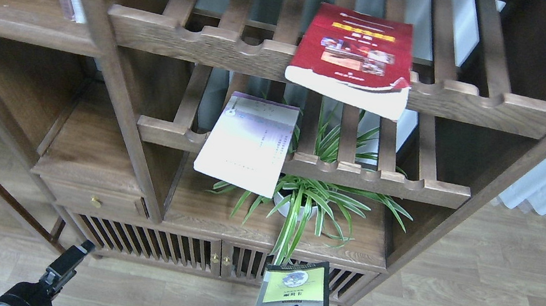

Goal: Organize books on shelf
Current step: 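Lower the green book and bring the left gripper to grasp it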

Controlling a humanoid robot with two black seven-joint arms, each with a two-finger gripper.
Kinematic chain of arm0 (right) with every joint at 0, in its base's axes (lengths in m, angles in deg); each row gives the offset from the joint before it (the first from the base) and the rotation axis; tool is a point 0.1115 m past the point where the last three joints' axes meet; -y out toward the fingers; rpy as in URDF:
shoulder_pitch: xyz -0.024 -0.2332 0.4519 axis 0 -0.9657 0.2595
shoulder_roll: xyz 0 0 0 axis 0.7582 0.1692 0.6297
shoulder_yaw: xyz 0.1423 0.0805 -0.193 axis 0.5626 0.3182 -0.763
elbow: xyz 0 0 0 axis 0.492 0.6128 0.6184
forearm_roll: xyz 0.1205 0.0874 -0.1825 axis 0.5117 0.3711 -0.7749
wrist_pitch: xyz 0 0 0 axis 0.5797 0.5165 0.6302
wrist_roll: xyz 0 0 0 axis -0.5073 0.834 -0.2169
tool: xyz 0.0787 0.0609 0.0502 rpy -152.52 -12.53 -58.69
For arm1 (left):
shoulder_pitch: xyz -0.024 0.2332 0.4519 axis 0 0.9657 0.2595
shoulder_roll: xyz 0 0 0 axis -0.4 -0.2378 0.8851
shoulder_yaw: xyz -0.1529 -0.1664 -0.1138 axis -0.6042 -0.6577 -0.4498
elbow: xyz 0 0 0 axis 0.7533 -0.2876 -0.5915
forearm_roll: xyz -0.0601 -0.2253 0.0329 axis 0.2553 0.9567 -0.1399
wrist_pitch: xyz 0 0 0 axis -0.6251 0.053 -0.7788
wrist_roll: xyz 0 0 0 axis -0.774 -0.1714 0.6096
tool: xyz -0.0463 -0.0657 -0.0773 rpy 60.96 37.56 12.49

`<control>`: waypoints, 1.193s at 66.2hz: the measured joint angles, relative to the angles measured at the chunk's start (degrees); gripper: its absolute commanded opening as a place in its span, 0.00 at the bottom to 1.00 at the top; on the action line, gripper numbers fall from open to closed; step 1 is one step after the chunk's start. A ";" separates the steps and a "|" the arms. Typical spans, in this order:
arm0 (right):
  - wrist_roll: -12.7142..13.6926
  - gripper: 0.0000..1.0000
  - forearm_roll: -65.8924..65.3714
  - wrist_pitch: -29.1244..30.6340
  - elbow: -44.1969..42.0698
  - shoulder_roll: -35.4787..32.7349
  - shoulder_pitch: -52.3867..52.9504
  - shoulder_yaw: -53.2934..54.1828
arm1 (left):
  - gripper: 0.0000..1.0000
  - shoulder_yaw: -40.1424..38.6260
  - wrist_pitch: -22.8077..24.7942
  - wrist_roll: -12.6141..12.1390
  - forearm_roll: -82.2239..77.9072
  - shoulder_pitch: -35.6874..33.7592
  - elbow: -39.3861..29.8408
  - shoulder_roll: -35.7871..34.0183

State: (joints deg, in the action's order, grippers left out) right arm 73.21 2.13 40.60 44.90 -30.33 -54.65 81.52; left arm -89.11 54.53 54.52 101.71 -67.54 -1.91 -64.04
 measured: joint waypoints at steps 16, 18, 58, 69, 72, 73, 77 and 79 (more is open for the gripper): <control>0.04 0.20 0.00 0.00 -0.04 -0.03 -0.01 -0.07 | 1.00 0.12 0.01 0.04 0.03 0.08 -0.08 0.08; 0.03 0.20 0.00 0.00 -0.04 -0.03 -0.01 -0.11 | 1.00 0.25 0.01 0.04 0.04 0.10 -0.16 0.08; 0.93 0.20 -0.38 0.00 0.78 -0.03 0.09 -3.33 | 1.00 5.54 0.01 -0.29 0.02 0.67 -2.97 0.08; 0.93 0.20 -0.37 0.00 1.39 -0.03 1.10 -4.73 | 1.00 8.00 0.01 -0.29 0.00 0.47 -4.24 0.08; 0.88 0.20 -0.35 0.00 1.60 -0.02 1.51 -5.04 | 1.00 8.30 0.01 -0.29 0.00 0.47 -4.86 0.08; 0.87 0.20 -0.35 0.00 1.65 -0.02 1.64 -5.13 | 1.00 8.37 0.01 -0.29 0.00 0.47 -5.06 0.08; 0.82 0.20 -0.32 0.00 1.97 -0.03 2.14 -5.72 | 1.00 8.60 0.01 -0.29 0.00 0.52 -5.93 0.08; 0.82 0.20 -0.32 0.00 2.22 -0.03 2.40 -6.18 | 1.00 8.74 0.01 -0.29 0.00 0.57 -6.36 0.07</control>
State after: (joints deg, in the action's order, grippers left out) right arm 74.03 1.81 40.60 47.11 -30.36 -52.26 75.34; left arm -80.37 54.55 54.22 101.72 -66.97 -8.26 -63.96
